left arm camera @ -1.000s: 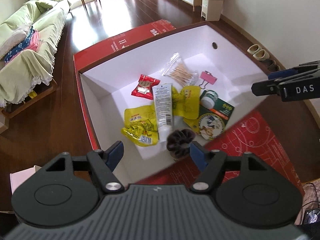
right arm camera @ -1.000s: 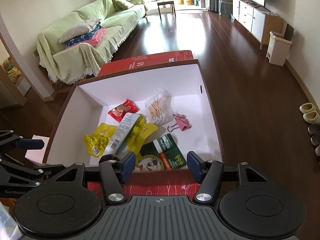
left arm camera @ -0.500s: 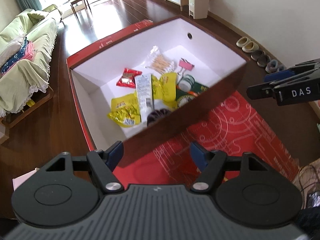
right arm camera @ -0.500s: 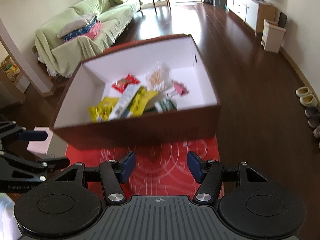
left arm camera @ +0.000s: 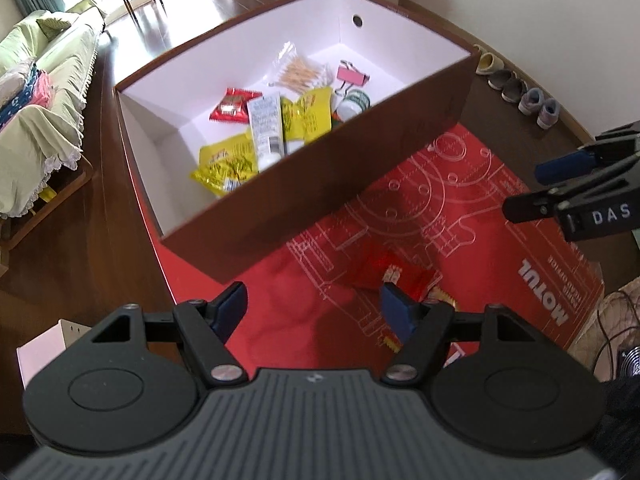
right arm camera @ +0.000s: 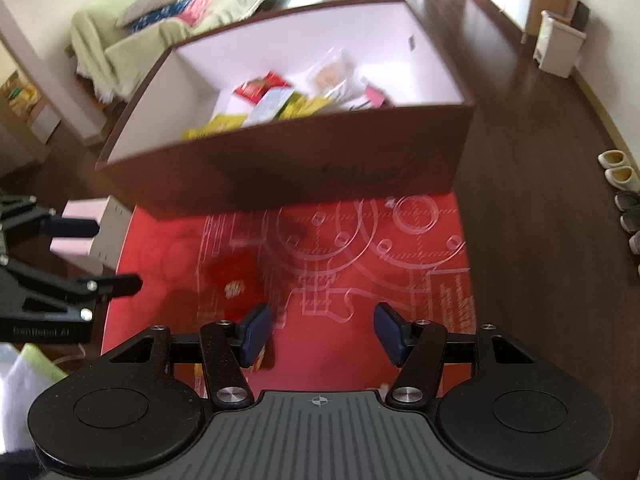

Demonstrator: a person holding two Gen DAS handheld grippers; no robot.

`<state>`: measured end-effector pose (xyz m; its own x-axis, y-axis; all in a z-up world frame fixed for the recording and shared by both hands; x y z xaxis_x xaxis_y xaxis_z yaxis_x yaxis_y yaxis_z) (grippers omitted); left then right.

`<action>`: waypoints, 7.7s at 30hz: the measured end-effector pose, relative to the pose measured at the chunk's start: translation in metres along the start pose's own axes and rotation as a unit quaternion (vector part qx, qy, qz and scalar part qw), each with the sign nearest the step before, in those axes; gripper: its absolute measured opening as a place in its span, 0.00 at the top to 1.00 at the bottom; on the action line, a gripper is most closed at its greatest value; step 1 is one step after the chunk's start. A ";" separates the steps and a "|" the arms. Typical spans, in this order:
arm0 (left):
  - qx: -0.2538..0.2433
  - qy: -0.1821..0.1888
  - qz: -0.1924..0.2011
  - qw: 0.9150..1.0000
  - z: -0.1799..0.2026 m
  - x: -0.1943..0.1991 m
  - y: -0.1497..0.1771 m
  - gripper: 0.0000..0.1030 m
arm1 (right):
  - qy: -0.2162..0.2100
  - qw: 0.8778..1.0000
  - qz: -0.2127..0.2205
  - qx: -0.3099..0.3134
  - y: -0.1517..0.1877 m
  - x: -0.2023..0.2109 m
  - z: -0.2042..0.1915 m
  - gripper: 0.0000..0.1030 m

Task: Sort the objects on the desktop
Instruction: 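Withdraw both tools from the box toward the red packets on the mat, then grasp the HOTO snack packet with the right tool while the left tool grasps the red candy packet, then carry the red candy packet and HOTO packet over the box with both tools, then open the left tool to drop the red packet while the right tool drops the HOTO packet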

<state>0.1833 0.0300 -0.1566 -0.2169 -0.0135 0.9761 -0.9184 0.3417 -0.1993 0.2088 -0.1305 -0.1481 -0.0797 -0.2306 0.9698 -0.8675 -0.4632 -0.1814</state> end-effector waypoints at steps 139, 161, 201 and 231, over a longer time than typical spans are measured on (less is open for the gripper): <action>-0.011 0.086 0.073 0.994 -0.036 0.049 -0.070 0.88 | -0.063 0.985 0.065 0.145 -0.102 0.026 -0.021 0.75; 0.019 0.043 0.057 0.997 -0.090 0.009 -0.136 0.88 | -0.080 0.989 0.025 0.122 -0.197 -0.033 -0.021 0.75; 0.151 -0.008 0.007 0.989 -0.154 -0.101 -0.199 0.88 | -0.071 0.991 0.029 0.109 -0.267 -0.091 -0.005 0.75; 0.149 0.025 0.031 0.988 -0.153 -0.085 -0.208 0.57 | -0.053 0.991 0.041 0.119 -0.287 -0.116 -0.014 0.58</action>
<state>0.4434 0.1041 -0.1844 -0.2668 0.0480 0.9626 -0.9620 0.0477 -0.2690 0.4599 0.0416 -0.2063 -0.0822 -0.3588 0.9298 -0.7184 -0.6253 -0.3048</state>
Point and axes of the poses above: each gripper's, at about its wrist camera, not at the fingertips, and x roughly against the way its jaws point, z to its right, y to its underside, the point moved 8 cm from there along -x, roughly the way its jaws point, and after that the axes turned 14 degrees about -z, right-handed, at the moved point
